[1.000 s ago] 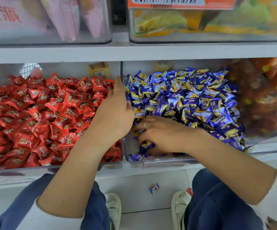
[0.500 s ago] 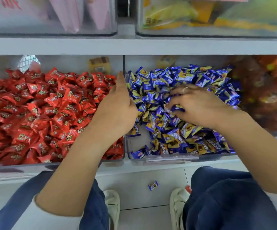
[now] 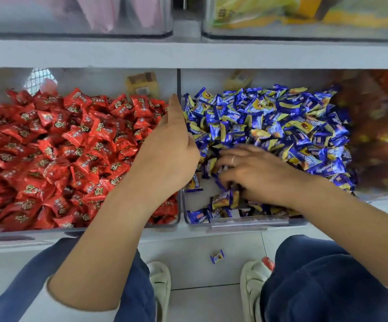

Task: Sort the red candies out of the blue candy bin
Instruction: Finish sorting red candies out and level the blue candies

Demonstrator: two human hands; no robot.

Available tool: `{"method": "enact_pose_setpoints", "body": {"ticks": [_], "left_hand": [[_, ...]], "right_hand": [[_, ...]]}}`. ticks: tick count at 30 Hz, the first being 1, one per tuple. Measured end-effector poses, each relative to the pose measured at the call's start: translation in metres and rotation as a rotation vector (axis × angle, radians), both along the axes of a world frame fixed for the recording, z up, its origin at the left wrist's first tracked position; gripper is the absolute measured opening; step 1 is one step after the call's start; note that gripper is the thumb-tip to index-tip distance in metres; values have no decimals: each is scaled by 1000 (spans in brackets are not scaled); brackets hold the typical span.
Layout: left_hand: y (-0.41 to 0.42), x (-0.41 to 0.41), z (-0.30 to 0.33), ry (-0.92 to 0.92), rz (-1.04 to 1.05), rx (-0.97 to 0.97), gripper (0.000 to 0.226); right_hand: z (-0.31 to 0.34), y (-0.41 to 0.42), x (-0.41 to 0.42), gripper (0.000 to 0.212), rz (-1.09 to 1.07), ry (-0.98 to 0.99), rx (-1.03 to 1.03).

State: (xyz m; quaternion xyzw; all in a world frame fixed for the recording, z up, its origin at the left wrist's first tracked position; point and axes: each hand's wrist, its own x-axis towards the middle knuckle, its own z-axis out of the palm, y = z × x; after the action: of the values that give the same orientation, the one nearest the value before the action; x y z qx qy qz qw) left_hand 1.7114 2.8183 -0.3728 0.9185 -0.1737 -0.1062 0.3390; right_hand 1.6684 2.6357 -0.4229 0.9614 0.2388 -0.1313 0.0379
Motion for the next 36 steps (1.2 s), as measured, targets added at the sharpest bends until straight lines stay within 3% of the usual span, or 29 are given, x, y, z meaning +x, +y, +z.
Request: {"method": "enact_pose_setpoints", "body": {"ticks": [3, 9, 12, 15, 17, 21, 24, 26, 30, 33, 36], "left_hand": [[1, 1, -1, 6, -5, 2, 68], [0, 3, -2, 1, -8, 23, 69], [-1, 3, -2, 3, -14, 30, 68], [2, 3, -1, 39, -44, 28, 73], [6, 6, 1, 69, -95, -21, 77], [15, 14, 5, 148, -147, -180, 74], [16, 16, 3, 125, -163, -138, 82], [18, 16, 1, 112, -177, -111, 83], [18, 17, -1, 79, -200, -60, 85], [15, 17, -2, 72, -187, -48, 87], [14, 15, 0, 71, -187, -36, 86]], "right_hand": [[7, -19, 10, 30, -75, -169, 24], [18, -36, 18, 31, -195, -218, 84], [37, -37, 15, 36, -310, -94, 266], [54, -23, 24, 31, -317, -236, 423], [55, -6, 46, 41, -291, -230, 322], [33, 25, 87, 69, -244, -39, 93], [9, 31, 83, 68, -224, 37, -144], [3, 28, 64, 67, -181, 67, -184], [14, 4, 27, 70, -146, 151, -90], [36, -8, 19, 70, -214, 236, 243], [47, -6, 42, 49, -323, 55, 394]]}}
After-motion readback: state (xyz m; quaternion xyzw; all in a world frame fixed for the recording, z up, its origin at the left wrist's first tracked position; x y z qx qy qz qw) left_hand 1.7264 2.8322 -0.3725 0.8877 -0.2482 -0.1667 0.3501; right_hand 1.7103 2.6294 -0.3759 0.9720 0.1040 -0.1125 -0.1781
